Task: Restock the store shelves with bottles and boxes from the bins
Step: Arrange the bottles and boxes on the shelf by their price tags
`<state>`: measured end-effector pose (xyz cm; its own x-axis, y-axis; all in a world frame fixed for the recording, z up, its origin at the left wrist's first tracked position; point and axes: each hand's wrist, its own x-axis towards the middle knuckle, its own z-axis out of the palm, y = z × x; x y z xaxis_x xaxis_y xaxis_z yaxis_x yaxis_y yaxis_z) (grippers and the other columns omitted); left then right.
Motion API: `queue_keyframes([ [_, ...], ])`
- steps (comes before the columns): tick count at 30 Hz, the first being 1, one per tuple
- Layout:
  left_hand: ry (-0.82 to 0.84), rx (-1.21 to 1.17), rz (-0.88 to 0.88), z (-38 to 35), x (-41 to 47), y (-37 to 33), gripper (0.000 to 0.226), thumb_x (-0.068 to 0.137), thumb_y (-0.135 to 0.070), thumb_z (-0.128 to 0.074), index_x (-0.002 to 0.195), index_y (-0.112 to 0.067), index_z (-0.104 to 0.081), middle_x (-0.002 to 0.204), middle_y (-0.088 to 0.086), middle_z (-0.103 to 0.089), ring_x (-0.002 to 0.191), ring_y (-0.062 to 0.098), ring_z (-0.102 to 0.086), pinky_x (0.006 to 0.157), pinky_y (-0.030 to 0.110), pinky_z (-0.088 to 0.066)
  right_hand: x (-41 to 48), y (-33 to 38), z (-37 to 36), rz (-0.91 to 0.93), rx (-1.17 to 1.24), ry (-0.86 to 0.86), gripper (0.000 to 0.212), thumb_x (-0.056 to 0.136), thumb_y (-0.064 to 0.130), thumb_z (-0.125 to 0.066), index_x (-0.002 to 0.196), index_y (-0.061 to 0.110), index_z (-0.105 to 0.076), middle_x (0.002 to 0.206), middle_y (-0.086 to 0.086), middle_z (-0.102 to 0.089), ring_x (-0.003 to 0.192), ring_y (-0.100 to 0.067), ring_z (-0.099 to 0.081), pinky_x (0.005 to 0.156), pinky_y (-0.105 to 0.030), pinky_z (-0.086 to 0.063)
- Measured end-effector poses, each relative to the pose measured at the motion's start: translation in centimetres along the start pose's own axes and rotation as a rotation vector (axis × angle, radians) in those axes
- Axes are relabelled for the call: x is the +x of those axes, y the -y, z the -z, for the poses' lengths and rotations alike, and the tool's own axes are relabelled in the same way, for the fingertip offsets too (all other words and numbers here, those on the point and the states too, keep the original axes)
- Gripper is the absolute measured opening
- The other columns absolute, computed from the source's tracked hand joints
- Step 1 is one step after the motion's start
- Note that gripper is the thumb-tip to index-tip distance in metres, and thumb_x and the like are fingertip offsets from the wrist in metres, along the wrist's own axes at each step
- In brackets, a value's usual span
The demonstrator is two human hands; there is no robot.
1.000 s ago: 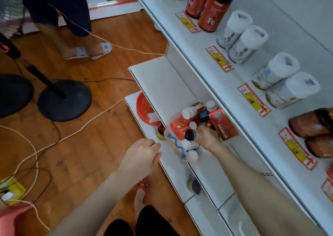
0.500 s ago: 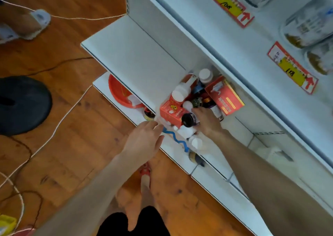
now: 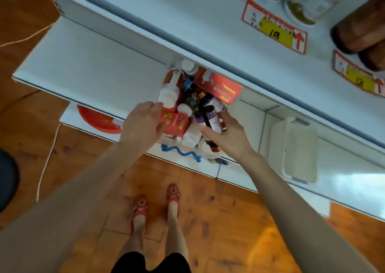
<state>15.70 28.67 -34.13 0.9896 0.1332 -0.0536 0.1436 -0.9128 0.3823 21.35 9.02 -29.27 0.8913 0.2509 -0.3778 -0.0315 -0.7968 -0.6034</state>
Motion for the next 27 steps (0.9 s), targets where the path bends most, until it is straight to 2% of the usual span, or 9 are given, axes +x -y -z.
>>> queue_keyframes([
  [2,-0.014,0.062,-0.004,-0.2,2.1,-0.3,0.051,0.081,-0.026,-0.067,0.12,0.003,-0.051,0.106,0.026,-0.058,0.094,0.04,-0.054,0.076,0.044,-0.047,-1.2,-0.3,-0.2,-0.067,0.048,0.004,0.031,0.081,0.035,-0.067,0.103,0.016,-0.056,0.079,0.002,-0.059,0.066,-0.006,-0.056,0.054,-0.011,-0.041],
  [5,-0.021,0.153,-0.043,-1.3,4.5,-0.3,0.062,0.062,-0.029,-0.081,0.104,0.008,-0.055,0.084,0.029,-0.057,0.072,0.041,-0.057,0.059,0.042,-0.048,-2.5,-1.4,-0.8,-0.212,0.134,0.006,0.032,0.079,0.041,-0.067,0.094,0.014,-0.058,0.072,0.0,-0.063,0.062,-0.014,-0.057,0.058,-0.026,-0.044],
  [9,0.013,0.199,0.033,-2.8,5.7,-0.5,0.065,0.066,-0.034,-0.079,0.108,0.007,-0.051,0.094,0.029,-0.054,0.084,0.04,-0.052,0.07,0.044,-0.042,-3.5,-2.8,-1.3,-0.326,0.215,-0.011,0.032,0.077,0.047,-0.066,0.084,0.018,-0.057,0.062,0.004,-0.06,0.049,-0.008,-0.052,0.047,-0.02,-0.04],
  [13,-0.04,0.239,0.065,-3.1,6.1,-0.2,0.054,0.072,-0.027,-0.074,0.107,0.007,-0.051,0.097,0.029,-0.053,0.09,0.041,-0.051,0.077,0.046,-0.039,-4.3,-3.4,-2.0,-0.327,0.238,-0.015,0.038,0.078,0.051,-0.063,0.088,0.015,-0.058,0.07,0.0,-0.061,0.056,-0.016,-0.057,0.055,-0.032,-0.049],
  [16,-0.084,0.215,0.04,-2.9,6.1,-0.2,0.044,0.072,-0.023,-0.069,0.101,0.008,-0.055,0.089,0.029,-0.055,0.082,0.041,-0.053,0.071,0.044,-0.04,-4.9,-3.4,-2.3,-0.327,0.235,0.002,0.039,0.081,0.054,-0.058,0.095,0.017,-0.055,0.07,0.005,-0.058,0.051,-0.008,-0.054,0.048,-0.021,-0.044],
  [19,-0.08,0.148,0.041,-2.2,5.3,-0.3,0.043,0.067,-0.028,-0.061,0.093,0.007,-0.057,0.08,0.026,-0.056,0.071,0.039,-0.055,0.059,0.039,-0.043,-5.6,-3.3,-2.4,-0.323,0.281,0.053,0.037,0.081,0.055,-0.057,0.097,0.022,-0.051,0.071,0.004,-0.061,0.05,-0.009,-0.053,0.05,-0.024,-0.043],
  [21,-0.082,0.035,0.069,-1.1,4.3,-0.9,0.046,0.07,-0.028,-0.064,0.099,0.007,-0.057,0.089,0.028,-0.055,0.077,0.04,-0.055,0.059,0.04,-0.045,-6.0,-3.0,-2.0,-0.301,0.285,0.093,0.035,0.082,0.054,-0.057,0.1,0.024,-0.051,0.077,0.006,-0.061,0.057,-0.008,-0.054,0.055,-0.022,-0.041],
  [24,-0.075,-0.09,0.115,0.6,2.2,-1.7,0.054,0.075,-0.024,-0.069,0.116,0.006,-0.052,0.108,0.029,-0.049,0.091,0.042,-0.052,0.074,0.043,-0.045,-6.7,-2.3,-1.1,-0.24,0.203,0.121,0.042,0.085,0.054,-0.052,0.111,0.021,-0.057,0.099,0.004,-0.06,0.088,-0.013,-0.056,0.074,-0.022,-0.04],
  [27,-0.1,-0.171,0.094,2.8,-0.4,-2.5,0.059,0.076,-0.021,-0.07,0.124,0.006,-0.049,0.117,0.029,-0.047,0.097,0.042,-0.052,0.084,0.043,-0.044,-8.0,-1.4,-0.2,-0.192,0.183,0.144,0.04,0.091,0.047,-0.048,0.116,0.018,-0.058,0.101,0.004,-0.057,0.092,-0.014,-0.052,0.077,-0.022,-0.037],
])
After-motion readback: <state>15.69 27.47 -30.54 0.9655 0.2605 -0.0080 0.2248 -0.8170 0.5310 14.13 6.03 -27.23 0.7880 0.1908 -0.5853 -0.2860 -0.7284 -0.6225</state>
